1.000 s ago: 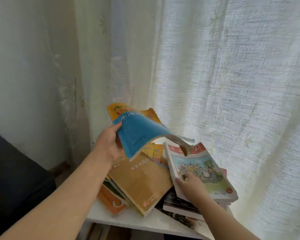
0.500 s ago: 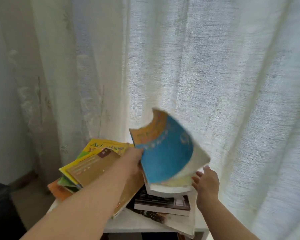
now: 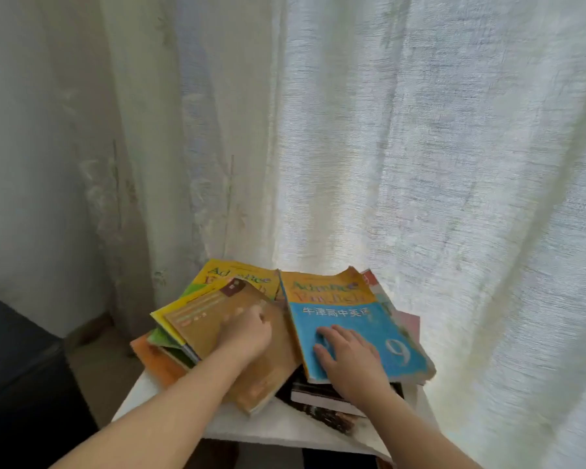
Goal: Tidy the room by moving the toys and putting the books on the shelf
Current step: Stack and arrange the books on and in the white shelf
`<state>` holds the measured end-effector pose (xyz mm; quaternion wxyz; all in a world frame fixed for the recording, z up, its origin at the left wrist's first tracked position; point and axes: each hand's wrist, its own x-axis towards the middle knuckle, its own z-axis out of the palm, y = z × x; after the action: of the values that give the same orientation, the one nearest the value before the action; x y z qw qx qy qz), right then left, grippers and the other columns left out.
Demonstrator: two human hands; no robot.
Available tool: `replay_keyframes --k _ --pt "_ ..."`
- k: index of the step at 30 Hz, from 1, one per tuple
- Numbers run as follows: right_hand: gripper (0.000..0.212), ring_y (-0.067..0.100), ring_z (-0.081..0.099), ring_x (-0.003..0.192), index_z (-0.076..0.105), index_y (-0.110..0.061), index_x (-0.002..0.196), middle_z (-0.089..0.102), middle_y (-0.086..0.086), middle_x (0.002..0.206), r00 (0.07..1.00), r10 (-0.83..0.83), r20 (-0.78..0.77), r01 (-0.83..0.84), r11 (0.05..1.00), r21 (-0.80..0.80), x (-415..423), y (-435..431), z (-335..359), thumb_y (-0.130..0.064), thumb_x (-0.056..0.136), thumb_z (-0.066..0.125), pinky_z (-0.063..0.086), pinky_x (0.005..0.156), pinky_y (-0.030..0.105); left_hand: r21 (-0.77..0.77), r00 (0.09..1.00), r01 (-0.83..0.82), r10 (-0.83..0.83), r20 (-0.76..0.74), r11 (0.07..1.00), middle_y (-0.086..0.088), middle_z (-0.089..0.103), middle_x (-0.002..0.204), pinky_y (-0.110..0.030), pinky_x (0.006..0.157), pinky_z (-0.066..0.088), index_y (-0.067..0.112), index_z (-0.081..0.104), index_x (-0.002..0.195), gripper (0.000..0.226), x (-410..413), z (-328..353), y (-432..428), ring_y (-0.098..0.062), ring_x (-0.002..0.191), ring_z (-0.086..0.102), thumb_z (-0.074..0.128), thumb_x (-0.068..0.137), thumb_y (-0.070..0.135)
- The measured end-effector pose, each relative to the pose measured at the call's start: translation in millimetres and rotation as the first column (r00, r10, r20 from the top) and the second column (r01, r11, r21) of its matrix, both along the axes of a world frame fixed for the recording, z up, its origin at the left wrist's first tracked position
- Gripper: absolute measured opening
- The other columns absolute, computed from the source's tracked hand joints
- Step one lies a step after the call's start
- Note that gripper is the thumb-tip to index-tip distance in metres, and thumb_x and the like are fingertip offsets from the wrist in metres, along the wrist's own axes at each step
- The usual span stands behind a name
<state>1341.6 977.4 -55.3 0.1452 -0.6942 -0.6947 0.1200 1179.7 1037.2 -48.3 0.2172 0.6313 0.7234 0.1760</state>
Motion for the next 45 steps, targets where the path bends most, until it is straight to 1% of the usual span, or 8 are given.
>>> replay_keyframes --k 4,10,16,26,33,37,42,45 --pt "0.058 0.021 0.004 0.146 0.019 -0.029 0.148 0.012 -0.006 0.157 0.998 0.042 0.042 -0.039 0.996 -0.076 -38 4 0 -0.05 0.096 0.033 0.004 0.118 0.044 -0.112 0.986 -0.162 0.155 -0.069 0.98 -0.007 0.022 0.151 -0.041 0.111 0.022 0.03 0.043 0.132 0.04 -39 -5 -22 -0.029 0.141 0.012 0.041 0.092 0.033" --pt "0.062 0.022 -0.005 0.147 0.011 -0.032 0.149 0.002 -0.006 0.159 0.995 0.047 0.086 -0.04 0.995 -0.092 -45 1 1 -0.041 0.094 0.039 -0.001 0.118 0.044 -0.109 0.889 -0.283 0.303 0.343 0.953 -0.017 0.025 0.145 -0.038 0.106 0.036 0.018 0.028 0.143 0.06 -45 -7 -25 -0.034 0.133 0.031 0.051 0.089 0.026" --pt "0.062 0.018 -0.005 0.147 0.012 -0.033 0.149 0.001 -0.01 0.159 0.996 0.049 0.069 -0.043 0.995 -0.092 -44 0 1 -0.039 0.094 0.039 -0.001 0.119 0.041 -0.408 0.094 -0.54 0.534 0.84 0.736 -0.013 0.057 0.117 -0.03 0.066 0.042 0.008 0.047 0.119 0.038 -62 -16 -5 -0.029 0.087 0.058 0.06 0.084 0.015" --pt "0.058 0.016 -0.002 0.147 0.016 -0.033 0.148 0.005 -0.011 0.158 0.999 0.039 0.03 -0.037 0.997 -0.067 -39 1 -2 -0.042 0.095 0.038 -0.001 0.119 0.04 0.07 0.593 -0.35 0.163 0.789 0.934 -0.003 0.053 0.095 -0.03 0.073 0.044 0.014 0.041 0.101 0.023 -33 6 -20 -0.017 0.079 0.053 0.058 0.088 0.007" --pt "0.052 0.016 0.041 0.126 0.032 -0.027 0.141 0.042 -0.004 0.14 0.962 -0.032 -0.272 0.014 0.998 -0.067 -25 -1 3 -0.041 0.093 0.048 0.033 0.107 0.033 0.565 0.865 -0.12 -0.193 0.463 0.816 0.009 0.054 0.079 -0.029 0.068 0.046 0.016 0.047 0.103 0.017 -14 63 -40 -0.018 0.075 0.056 0.057 0.089 0.017" --pt "0.041 0.014 0.051 0.107 0.046 -0.018 0.134 0.052 0.002 0.133 0.809 -0.171 -0.563 0.142 0.985 -0.095 -7 -2 9 -0.03 0.095 0.049 0.04 0.089 0.025 0.625 0.747 -0.137 -0.335 0.575 0.769 0.016 0.058 0.085 -0.011 0.063 0.045 0.024 0.051 0.102 0.019 -16 96 -44 0.002 0.076 0.056 0.06 0.088 0.014" --pt "0.042 0.02 0.054 0.112 0.047 -0.02 0.133 0.055 0.003 0.131 0.856 -0.42 -0.301 0.408 0.907 -0.103 39 -2 8 -0.026 0.091 0.048 0.042 0.088 0.03 0.263 0.098 -0.14 -0.251 0.963 0.955 -0.002 0.068 0.084 -0.029 0.054 0.054 0.022 0.058 0.093 0.014 -2 115 -27 -0.016 0.069 0.067 0.057 0.089 0.009" --pt "0.048 0.021 0.052 0.11 0.044 -0.023 0.131 0.057 0.001 0.124 0.861 -0.477 -0.178 0.459 0.878 -0.134 55 -6 8 -0.033 0.085 0.054 0.042 0.084 0.029 0.001 0.056 0.038 -0.004 0.998 0.999 -0.01 0.067 0.09 -0.034 0.058 0.056 0.016 0.059 0.101 0.011 13 86 -12 -0.023 0.07 0.066 0.053 0.092 0.015"
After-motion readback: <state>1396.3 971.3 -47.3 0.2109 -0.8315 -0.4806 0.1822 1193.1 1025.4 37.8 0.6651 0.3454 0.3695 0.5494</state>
